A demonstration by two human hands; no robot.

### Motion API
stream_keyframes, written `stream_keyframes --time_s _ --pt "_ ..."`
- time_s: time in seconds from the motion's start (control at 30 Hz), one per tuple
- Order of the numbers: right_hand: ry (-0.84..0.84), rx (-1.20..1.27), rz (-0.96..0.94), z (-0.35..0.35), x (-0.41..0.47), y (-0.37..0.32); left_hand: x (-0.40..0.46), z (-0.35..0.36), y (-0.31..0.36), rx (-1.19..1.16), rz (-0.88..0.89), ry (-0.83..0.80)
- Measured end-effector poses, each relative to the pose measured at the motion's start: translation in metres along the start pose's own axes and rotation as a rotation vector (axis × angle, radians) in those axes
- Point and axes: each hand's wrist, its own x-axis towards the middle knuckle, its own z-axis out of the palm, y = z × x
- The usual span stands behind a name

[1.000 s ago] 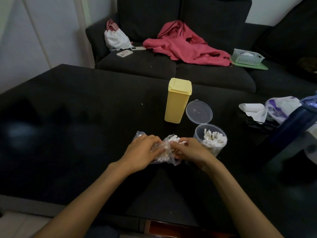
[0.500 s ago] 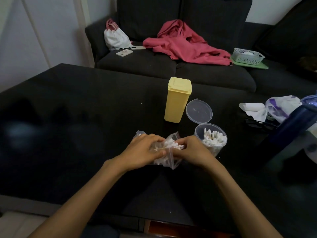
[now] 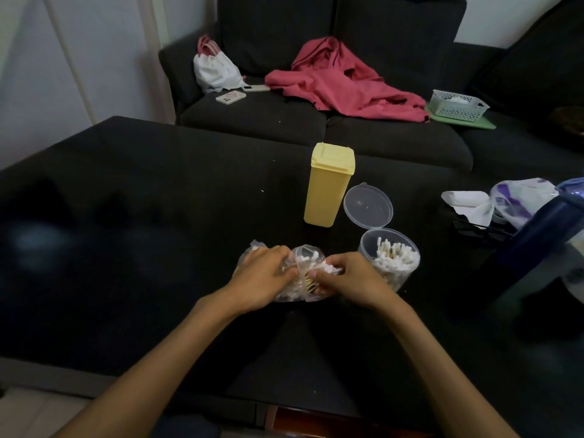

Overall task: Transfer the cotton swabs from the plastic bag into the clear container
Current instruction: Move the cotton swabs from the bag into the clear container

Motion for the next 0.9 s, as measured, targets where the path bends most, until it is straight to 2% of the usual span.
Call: stream_keyframes --time_s 0.27,0.43,0.57,0.63,0.77,0.9 --pt "0.073 0.018 -0.039 0.007 0.004 0.001 0.001 0.003 -0.001 0.005 0.007 0.025" --pt "0.067 -0.097 -0.058 -0.005 0.001 -0.002 0.003 -0.001 0.000 -0.102 -0.078 0.010" --pt "0.048 -0.124 -0.083 -0.007 -0.003 -0.005 0.004 -0.003 -0.001 -0.238 -0.120 -0.085" --pt "0.071 -0.179 -0.102 -0.006 -0.002 -0.004 0.004 -0.001 -0.002 -0.173 -0.084 -0.077" --pt "0.077 -0.215 -0.089 -0.005 -0.001 0.000 0.001 0.007 0.000 0.069 0.019 0.063" --pt "0.073 -0.197 -0.075 -0.013 -0.002 0.001 0.002 0.007 0.003 0.054 0.026 0.059"
